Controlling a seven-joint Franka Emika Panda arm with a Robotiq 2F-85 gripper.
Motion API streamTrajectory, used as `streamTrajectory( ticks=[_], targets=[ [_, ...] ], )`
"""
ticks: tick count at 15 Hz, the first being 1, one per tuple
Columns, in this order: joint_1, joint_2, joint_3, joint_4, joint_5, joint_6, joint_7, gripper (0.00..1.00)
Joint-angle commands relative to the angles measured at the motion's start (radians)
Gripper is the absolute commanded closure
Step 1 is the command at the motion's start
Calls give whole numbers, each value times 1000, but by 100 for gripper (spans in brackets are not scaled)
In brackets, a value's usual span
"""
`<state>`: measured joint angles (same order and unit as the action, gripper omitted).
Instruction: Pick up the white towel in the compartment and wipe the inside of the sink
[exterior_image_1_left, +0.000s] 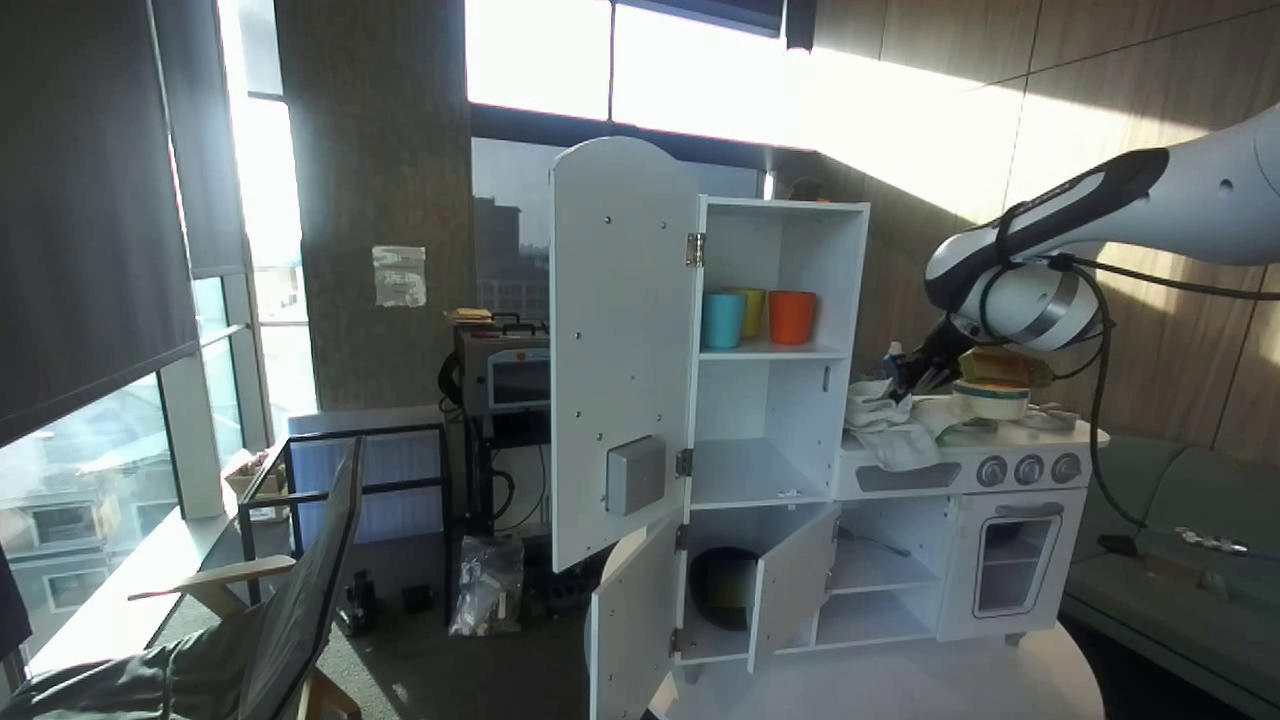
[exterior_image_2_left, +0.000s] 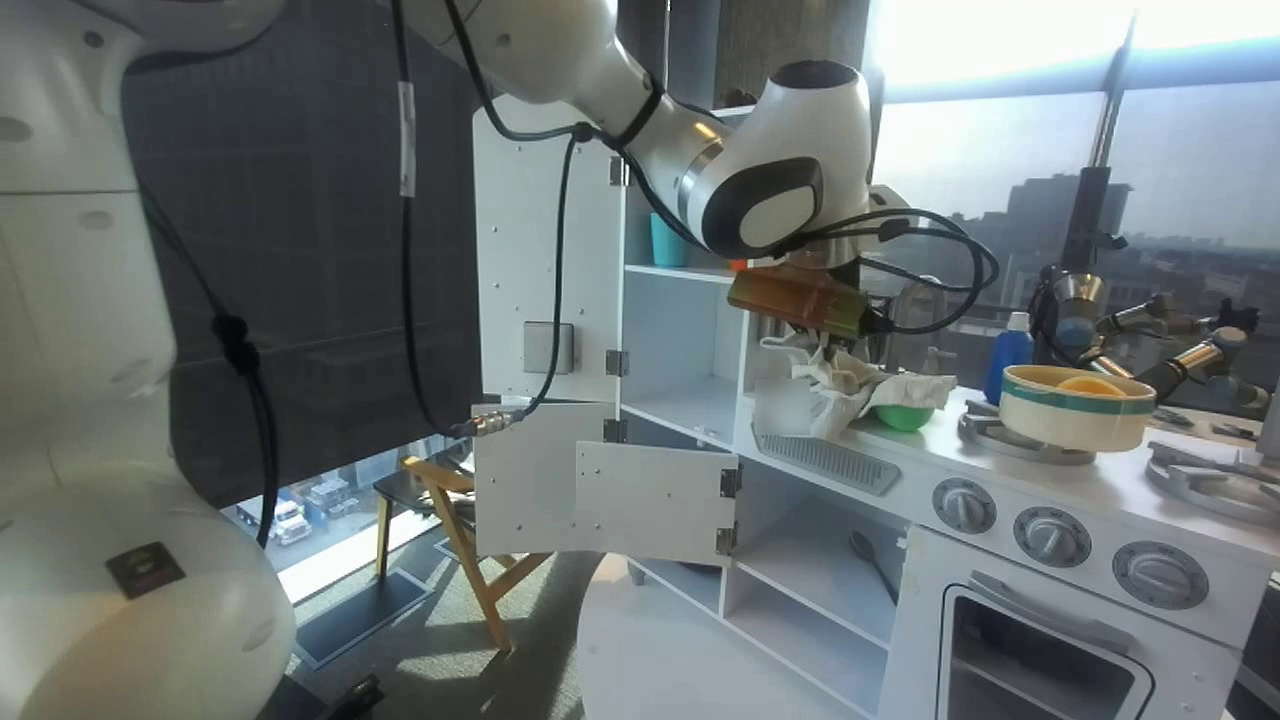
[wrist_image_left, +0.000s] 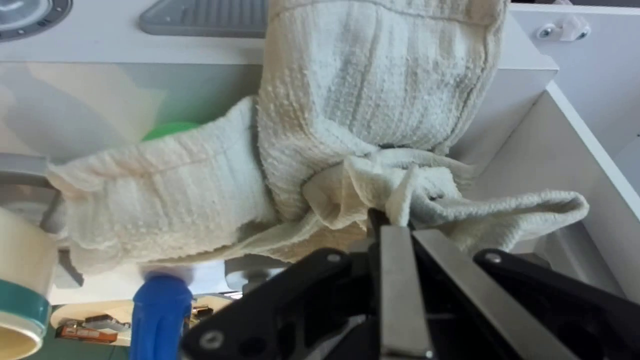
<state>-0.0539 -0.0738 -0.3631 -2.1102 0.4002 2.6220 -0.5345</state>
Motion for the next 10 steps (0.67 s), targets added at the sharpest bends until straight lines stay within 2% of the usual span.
streamTrajectory(
  ticks=[1, 4, 5, 7, 10],
  targets=[
    [-65, 39, 38, 28, -14, -40, 35, 99],
    [-81, 55, 68, 30, -10, -59, 26, 99],
    [-85, 45, 81, 21, -55, -40, 49, 72],
    [-93, 8, 100, 8, -163, -10, 106, 64],
    [-106, -35, 119, 13, -357, -21, 230, 42]
  ],
)
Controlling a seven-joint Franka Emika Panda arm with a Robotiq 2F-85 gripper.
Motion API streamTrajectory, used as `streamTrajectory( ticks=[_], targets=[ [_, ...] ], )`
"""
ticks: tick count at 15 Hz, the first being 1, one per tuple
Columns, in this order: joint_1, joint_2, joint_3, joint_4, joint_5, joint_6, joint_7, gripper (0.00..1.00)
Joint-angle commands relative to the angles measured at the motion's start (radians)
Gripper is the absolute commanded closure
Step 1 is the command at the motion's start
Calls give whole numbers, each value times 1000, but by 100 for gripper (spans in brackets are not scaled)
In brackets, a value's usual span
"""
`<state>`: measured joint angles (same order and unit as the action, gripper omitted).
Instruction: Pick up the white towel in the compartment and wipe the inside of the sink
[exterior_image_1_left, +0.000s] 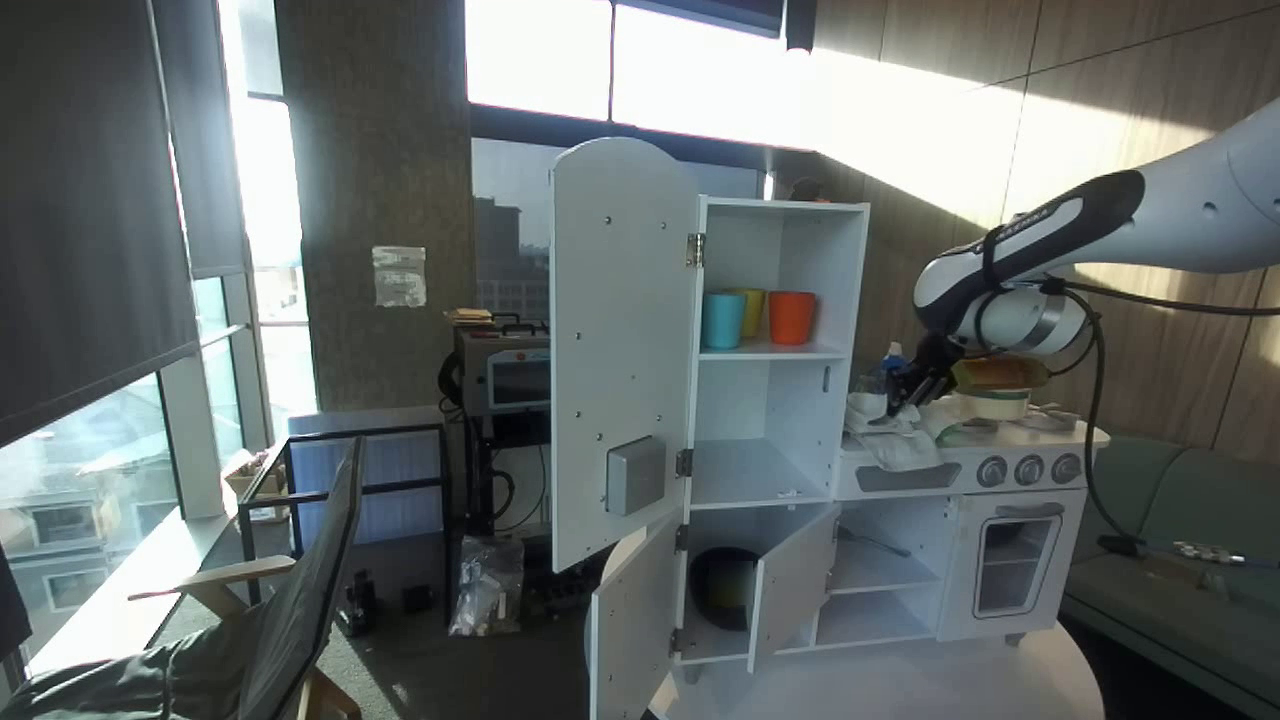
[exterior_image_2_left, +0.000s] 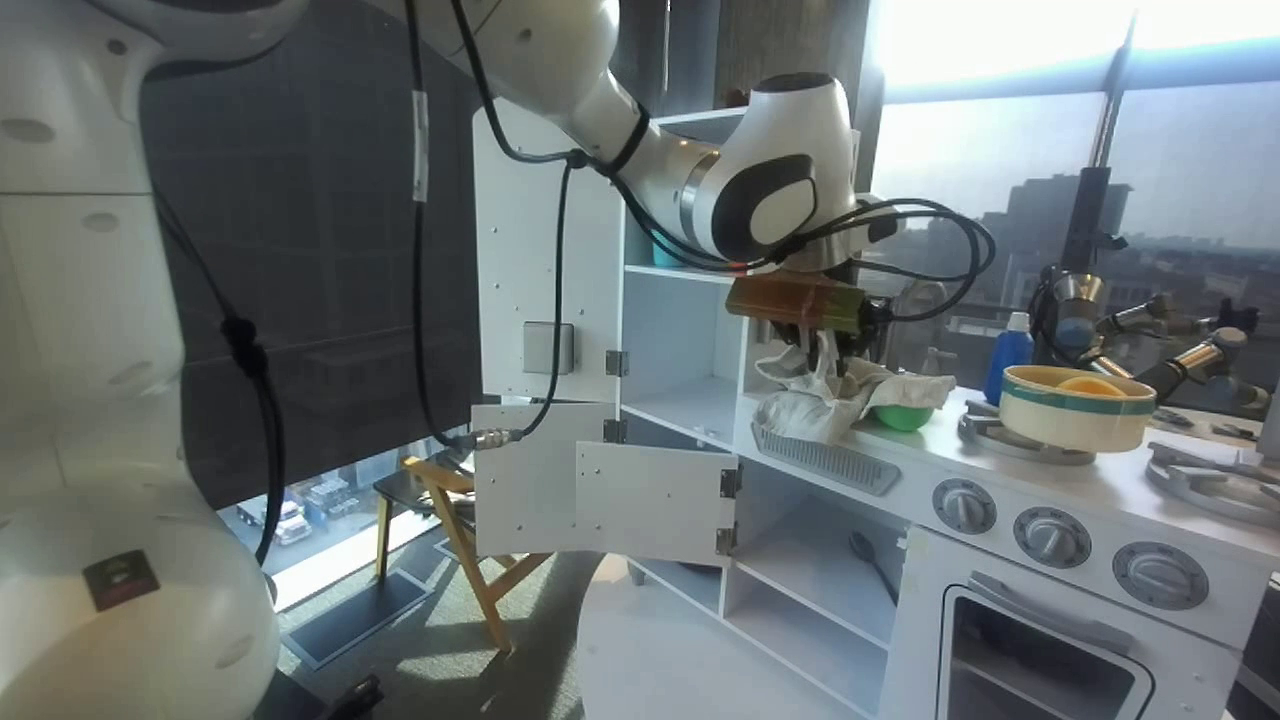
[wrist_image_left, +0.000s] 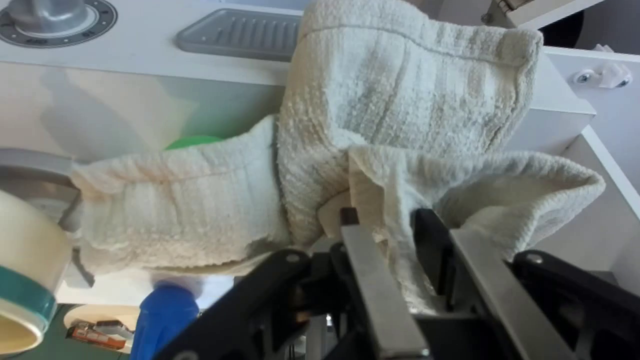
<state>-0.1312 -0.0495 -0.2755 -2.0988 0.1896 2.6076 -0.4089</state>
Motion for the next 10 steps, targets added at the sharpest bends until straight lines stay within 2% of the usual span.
streamTrajectory(
  ticks=[1, 3, 5, 6, 10],
  targets=[
    [-33, -69, 38, 6, -198, -19, 145, 35],
    [-35, -79, 47, 17, -254, -41, 185, 19],
    [-27, -80, 52, 29, -255, -55, 193, 5],
    [-20, -80, 54, 34, -237, -56, 185, 1],
    [1, -65, 83, 81, -221, -67, 173, 0]
  ],
)
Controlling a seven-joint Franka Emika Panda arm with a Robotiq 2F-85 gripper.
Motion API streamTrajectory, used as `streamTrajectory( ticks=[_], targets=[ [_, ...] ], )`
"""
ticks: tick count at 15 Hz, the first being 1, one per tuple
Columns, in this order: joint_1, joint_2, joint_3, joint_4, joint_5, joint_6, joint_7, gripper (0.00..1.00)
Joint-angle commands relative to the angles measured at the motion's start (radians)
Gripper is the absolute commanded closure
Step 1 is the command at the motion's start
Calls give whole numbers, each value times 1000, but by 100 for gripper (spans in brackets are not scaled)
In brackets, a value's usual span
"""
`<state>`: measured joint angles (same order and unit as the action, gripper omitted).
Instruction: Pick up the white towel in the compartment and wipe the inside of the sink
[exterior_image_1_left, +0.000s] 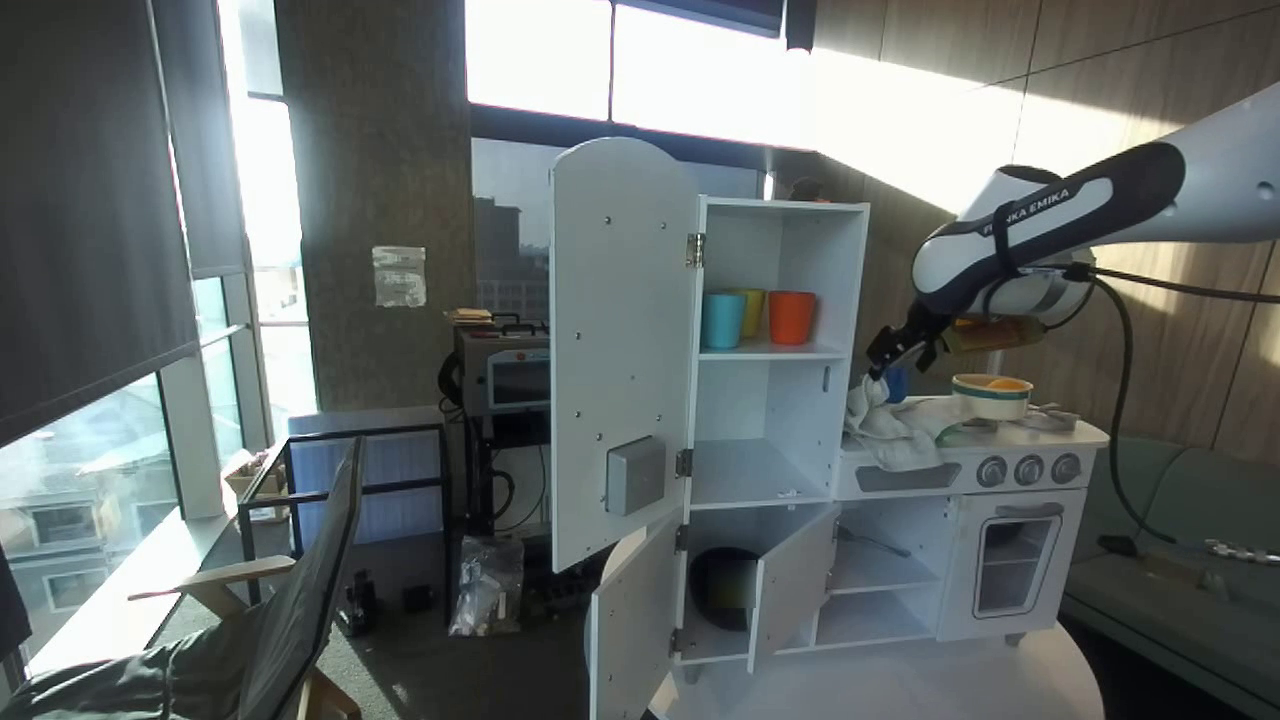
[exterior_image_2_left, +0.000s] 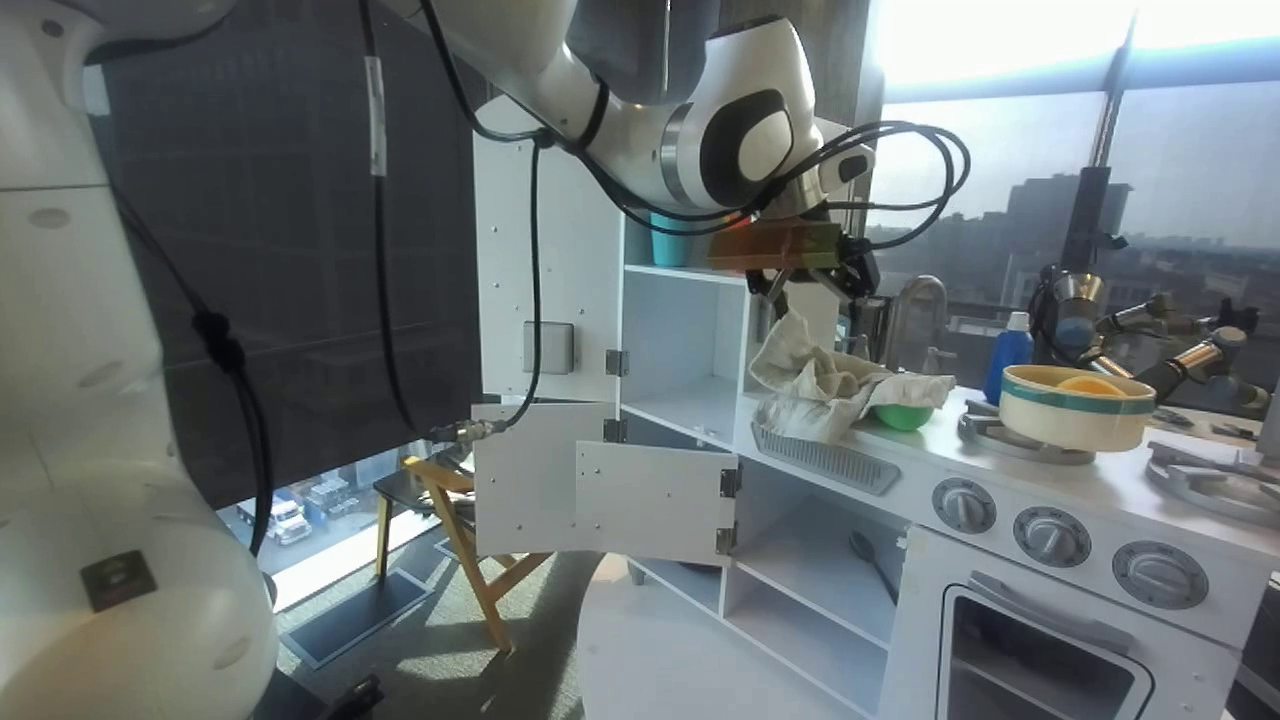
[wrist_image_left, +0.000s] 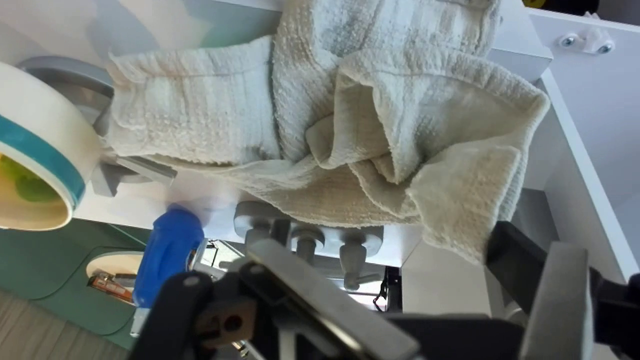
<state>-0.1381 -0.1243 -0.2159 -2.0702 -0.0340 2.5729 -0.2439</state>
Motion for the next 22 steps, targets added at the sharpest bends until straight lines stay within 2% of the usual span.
streamTrajectory(
  ticks=[1, 5, 17, 22],
  targets=[
    [-1, 18, 32, 64, -37, -29, 36, 0],
    [1, 18, 35, 82, -2, -52, 19, 0],
    [-20, 145, 25, 82, 104, -67, -44, 0],
    [-42, 150, 23, 83, 241, -51, -156, 0]
  ],
)
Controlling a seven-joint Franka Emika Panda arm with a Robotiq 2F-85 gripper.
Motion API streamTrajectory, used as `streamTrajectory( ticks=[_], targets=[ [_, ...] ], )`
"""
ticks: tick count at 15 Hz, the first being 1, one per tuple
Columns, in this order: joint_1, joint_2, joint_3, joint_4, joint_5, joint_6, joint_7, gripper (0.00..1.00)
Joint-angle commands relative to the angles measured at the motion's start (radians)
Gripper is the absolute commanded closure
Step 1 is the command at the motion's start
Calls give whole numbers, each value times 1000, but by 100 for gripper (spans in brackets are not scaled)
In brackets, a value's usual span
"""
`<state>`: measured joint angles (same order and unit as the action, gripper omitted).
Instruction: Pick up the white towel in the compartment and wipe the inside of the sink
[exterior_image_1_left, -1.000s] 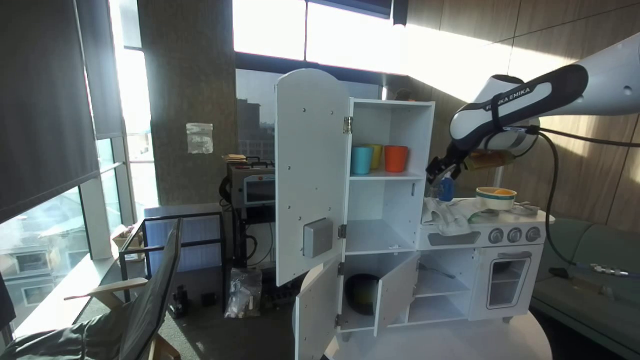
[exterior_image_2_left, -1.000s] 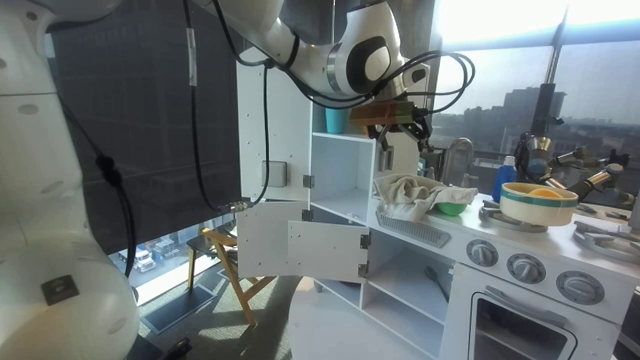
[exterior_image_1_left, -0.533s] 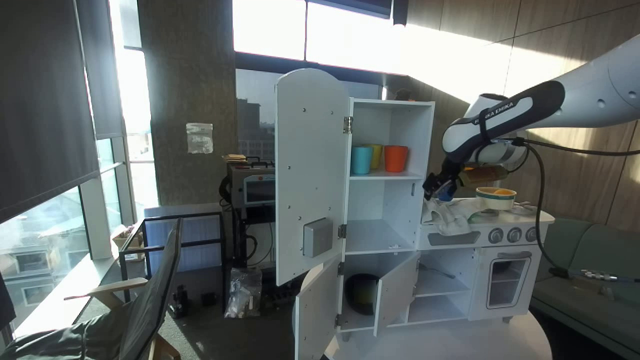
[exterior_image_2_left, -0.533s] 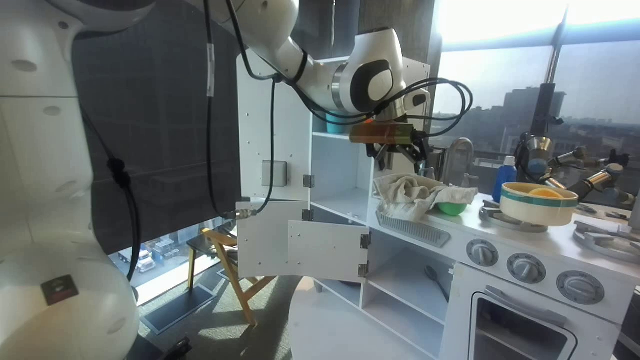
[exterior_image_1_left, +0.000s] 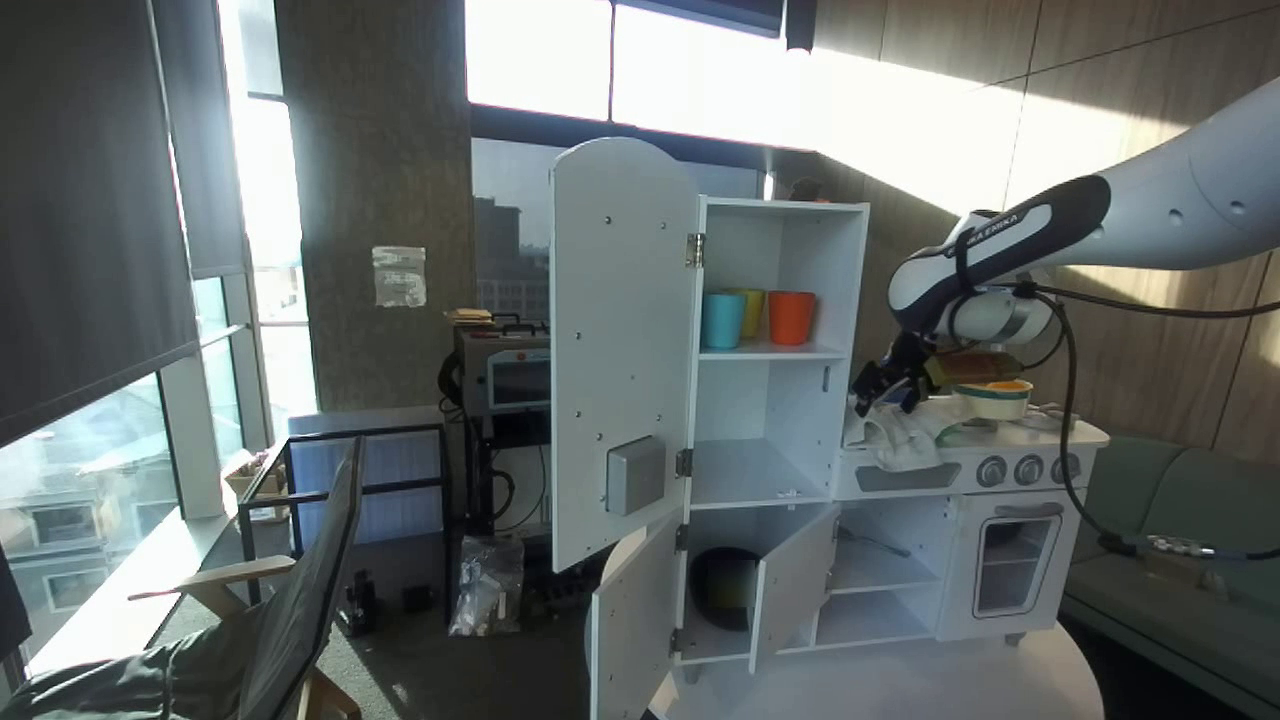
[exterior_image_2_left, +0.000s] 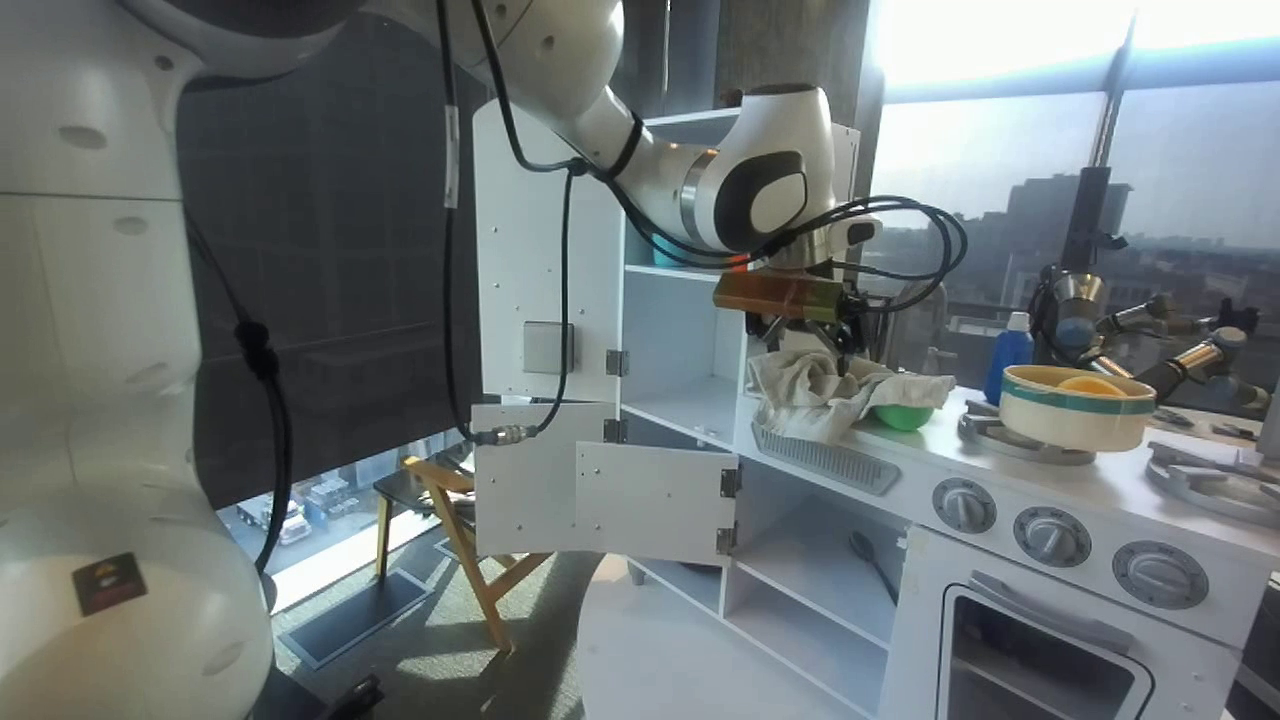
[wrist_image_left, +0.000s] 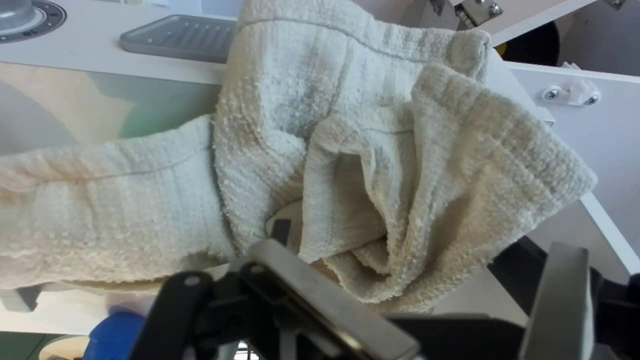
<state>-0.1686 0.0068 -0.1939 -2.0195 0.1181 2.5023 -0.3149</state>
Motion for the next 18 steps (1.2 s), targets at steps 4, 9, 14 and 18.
streamTrajectory(
  ticks=[4, 9, 14, 18],
  targets=[
    [-31, 72, -2, 83, 138, 25, -143, 0],
    [-78, 154, 9, 152, 192, 26, -190, 0],
    [-114, 189, 34, 188, 236, 4, -205, 34],
    [-125, 186, 53, 169, 298, -2, -222, 64]
  ],
)
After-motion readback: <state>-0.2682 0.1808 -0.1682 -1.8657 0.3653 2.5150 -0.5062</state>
